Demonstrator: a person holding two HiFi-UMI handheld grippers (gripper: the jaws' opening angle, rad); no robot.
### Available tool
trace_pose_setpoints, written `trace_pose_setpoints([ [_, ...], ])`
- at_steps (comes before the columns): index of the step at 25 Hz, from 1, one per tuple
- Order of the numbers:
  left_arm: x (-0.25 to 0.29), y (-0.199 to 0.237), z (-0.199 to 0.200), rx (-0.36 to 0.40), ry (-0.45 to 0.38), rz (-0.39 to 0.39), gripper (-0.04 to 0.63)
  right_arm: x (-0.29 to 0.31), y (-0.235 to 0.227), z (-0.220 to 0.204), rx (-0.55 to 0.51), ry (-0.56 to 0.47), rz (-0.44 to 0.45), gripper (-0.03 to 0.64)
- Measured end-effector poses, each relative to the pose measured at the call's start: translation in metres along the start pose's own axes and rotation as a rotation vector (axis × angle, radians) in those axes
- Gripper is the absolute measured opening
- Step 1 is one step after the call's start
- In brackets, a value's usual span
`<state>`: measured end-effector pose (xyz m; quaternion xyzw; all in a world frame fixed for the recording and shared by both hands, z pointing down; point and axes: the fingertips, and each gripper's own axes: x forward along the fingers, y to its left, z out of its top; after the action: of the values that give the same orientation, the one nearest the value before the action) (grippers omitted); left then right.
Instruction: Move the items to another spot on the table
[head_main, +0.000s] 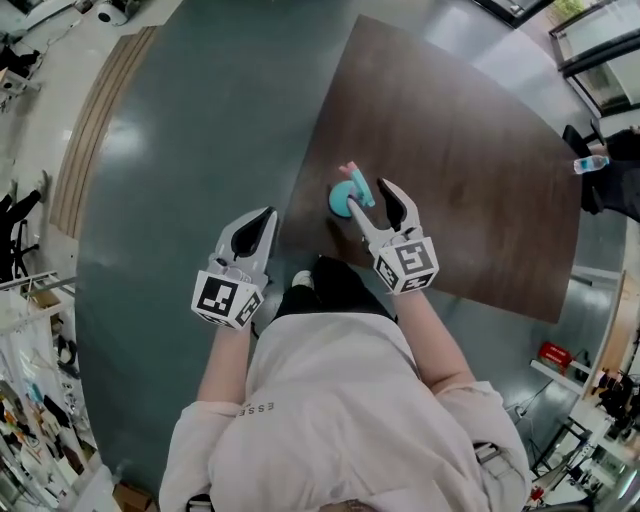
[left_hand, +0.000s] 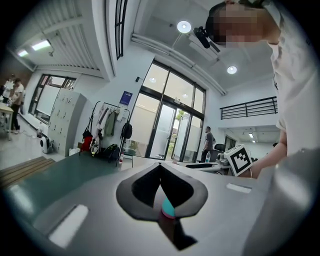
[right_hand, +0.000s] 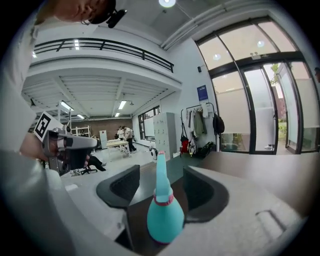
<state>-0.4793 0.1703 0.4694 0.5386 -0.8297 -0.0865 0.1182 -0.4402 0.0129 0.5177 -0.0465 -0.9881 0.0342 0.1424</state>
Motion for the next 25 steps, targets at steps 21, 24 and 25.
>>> trace_pose_setpoints([
  [21, 0.015, 0.02, -0.022, -0.02, 0.068, -0.024, 0.017, 0.028, 0.014, -0.03, -0.013, 0.048, 0.077, 0.181],
  [24, 0.002, 0.024, -0.017, -0.019, 0.062, -0.048, 0.017, 0.025, 0.023, -0.019, 0.02, 0.03, 0.056, 0.178],
  [25, -0.002, 0.024, -0.016, -0.021, 0.061, -0.058, 0.016, 0.022, 0.026, -0.016, 0.028, 0.022, 0.051, 0.178],
])
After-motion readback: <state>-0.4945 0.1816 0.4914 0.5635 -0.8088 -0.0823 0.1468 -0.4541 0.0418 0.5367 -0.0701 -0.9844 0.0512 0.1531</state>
